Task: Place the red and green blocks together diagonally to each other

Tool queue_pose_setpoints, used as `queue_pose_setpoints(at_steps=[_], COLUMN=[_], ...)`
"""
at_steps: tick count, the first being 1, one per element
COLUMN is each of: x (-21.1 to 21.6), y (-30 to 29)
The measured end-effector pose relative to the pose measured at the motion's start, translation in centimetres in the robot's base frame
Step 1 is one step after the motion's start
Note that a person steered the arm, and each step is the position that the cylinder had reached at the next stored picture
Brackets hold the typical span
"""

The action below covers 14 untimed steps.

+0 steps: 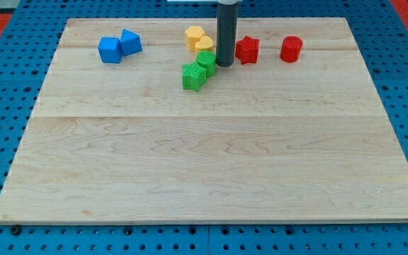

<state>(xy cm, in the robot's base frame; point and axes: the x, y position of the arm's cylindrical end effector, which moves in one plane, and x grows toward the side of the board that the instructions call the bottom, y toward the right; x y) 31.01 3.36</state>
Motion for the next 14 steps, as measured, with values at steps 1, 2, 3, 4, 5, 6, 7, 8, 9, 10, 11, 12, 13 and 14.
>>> queue_pose_setpoints(at_steps=[1,2,3,4,5,6,7,8,9,10,11,12,13,14], x=[-1.3,-1.9,-0.5,2.1,2.1,2.1,3.0,2.8,0.5,-1.9,2.7,7.3,7.3,3.2], y=[3.3,7.6,9.5,9.8,10.1,10.1,9.4,5.7,1.5,-0.2,-4.2,-6.6,-6.6,-9.5])
